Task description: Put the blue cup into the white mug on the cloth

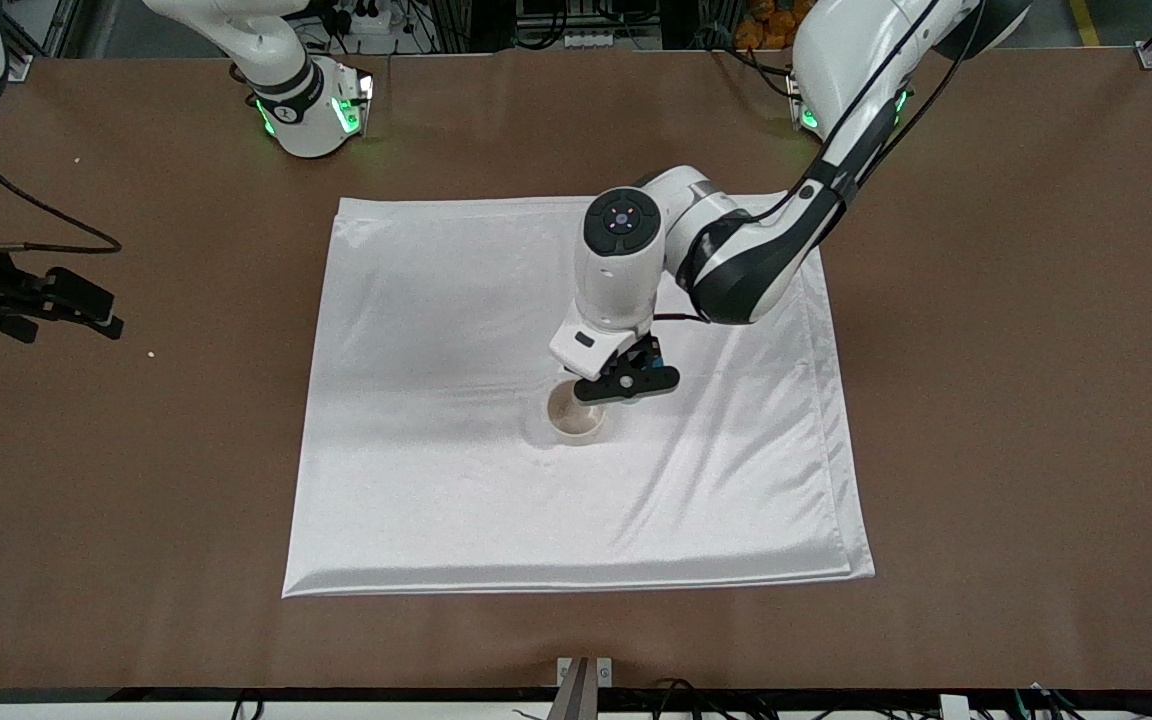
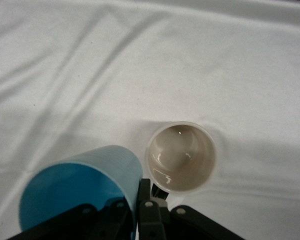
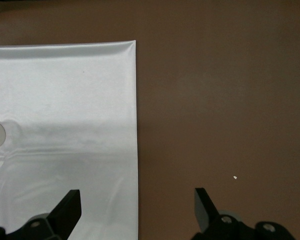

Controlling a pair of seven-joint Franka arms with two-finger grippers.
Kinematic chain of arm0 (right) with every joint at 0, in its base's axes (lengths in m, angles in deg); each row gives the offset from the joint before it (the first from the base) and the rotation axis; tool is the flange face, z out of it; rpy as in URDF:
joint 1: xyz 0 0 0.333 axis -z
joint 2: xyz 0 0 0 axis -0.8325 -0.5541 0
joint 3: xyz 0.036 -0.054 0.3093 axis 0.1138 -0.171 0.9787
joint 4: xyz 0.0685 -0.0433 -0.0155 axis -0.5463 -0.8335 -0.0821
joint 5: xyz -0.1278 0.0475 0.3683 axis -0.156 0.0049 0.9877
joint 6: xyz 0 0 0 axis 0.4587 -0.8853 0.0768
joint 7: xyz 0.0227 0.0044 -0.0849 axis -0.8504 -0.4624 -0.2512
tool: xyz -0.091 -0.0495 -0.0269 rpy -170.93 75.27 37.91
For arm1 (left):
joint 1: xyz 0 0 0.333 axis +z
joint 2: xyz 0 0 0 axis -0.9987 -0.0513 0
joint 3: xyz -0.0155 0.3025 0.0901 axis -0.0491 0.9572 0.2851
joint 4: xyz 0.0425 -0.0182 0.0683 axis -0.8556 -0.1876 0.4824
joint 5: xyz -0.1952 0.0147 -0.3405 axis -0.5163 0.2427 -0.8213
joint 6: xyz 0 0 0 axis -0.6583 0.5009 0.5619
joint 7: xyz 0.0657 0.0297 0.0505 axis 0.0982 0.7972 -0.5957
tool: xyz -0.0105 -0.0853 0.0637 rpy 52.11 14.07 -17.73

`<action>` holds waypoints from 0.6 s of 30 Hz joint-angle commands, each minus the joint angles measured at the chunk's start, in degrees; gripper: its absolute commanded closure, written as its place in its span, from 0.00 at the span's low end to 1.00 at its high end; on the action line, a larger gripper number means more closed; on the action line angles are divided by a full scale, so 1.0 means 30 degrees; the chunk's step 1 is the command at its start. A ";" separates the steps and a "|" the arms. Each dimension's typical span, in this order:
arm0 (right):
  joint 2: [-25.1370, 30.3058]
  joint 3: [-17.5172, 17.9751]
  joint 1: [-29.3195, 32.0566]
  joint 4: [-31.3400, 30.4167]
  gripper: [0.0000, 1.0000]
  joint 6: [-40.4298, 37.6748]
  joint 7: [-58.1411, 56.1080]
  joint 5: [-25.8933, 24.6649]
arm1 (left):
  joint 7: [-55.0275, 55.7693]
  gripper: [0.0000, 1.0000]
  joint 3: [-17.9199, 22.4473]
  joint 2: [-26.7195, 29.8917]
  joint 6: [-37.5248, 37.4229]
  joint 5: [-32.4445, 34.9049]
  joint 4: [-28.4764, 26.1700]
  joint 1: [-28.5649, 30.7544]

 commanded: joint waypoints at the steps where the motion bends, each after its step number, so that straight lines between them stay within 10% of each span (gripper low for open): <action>1: 0.0672 -0.0055 -0.0234 -0.0699 0.00 -0.0091 -0.1288 -0.0680 | 0.0691 1.00 0.2215 -0.0621 -0.0591 0.0354 0.1651 -0.2387; 18: 0.0672 -0.0289 -0.0557 -0.0699 0.00 -0.0032 -0.2113 -0.2120 | 0.1014 1.00 0.4298 -0.2906 0.0081 -0.0116 0.4612 -0.4442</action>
